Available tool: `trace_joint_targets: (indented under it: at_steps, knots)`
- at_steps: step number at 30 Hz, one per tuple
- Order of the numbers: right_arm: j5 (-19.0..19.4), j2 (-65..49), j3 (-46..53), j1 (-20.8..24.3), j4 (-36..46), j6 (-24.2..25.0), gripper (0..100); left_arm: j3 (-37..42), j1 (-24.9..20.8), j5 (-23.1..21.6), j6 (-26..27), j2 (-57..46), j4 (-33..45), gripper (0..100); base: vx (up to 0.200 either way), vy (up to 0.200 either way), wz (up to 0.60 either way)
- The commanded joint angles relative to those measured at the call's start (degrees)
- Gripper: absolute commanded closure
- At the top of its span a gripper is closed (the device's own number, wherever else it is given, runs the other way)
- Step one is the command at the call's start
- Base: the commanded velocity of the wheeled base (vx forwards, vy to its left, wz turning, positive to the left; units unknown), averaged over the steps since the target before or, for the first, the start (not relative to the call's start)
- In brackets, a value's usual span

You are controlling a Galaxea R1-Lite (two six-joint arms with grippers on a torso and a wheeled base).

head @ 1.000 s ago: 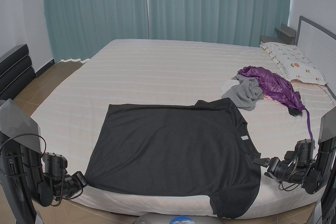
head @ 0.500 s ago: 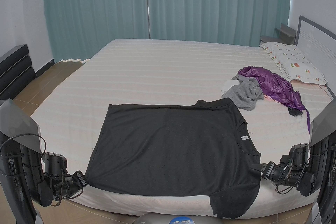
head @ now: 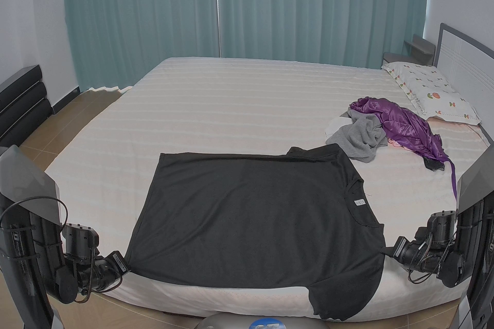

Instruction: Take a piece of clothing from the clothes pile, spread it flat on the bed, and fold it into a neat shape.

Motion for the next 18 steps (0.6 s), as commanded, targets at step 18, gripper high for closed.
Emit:
trace_joint_targets:
  at_steps: [18]
  knots:
    - [-0.5,-0.9,1.0,-1.4,5.7,-5.3,100,1.0,-0.2,-0.2,0.1,0.5,-0.3,100,0.000,0.000,0.00]
